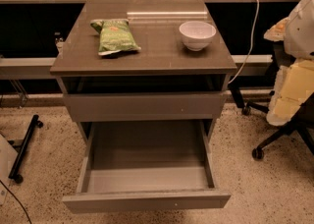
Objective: Place green jalapeno chip bag into middle drawer
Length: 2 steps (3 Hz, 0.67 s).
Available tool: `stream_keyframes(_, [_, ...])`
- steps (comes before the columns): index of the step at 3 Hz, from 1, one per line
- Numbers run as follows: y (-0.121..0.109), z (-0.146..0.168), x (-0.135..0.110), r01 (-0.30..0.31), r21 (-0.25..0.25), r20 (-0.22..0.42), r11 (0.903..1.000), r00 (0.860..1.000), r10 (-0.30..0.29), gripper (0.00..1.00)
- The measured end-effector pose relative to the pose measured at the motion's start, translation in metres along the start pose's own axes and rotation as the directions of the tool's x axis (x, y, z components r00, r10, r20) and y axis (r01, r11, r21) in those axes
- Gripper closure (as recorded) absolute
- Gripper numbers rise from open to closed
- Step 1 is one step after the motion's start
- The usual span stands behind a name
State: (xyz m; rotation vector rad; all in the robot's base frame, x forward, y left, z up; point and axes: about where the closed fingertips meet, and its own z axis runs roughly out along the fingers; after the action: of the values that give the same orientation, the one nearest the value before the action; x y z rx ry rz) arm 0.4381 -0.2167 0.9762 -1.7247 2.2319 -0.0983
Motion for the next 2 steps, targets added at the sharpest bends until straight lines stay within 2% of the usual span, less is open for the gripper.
stream_keyframes(1, [0.0,0.0,0.0,0.0,0.0,0.0,1.0,1.0,0.0,0.0])
stream_keyframes(2, [-0.0025,0.0009,-0.0096,-0.005,0.015,0.04,0.9999,0.999,0.005,0.0])
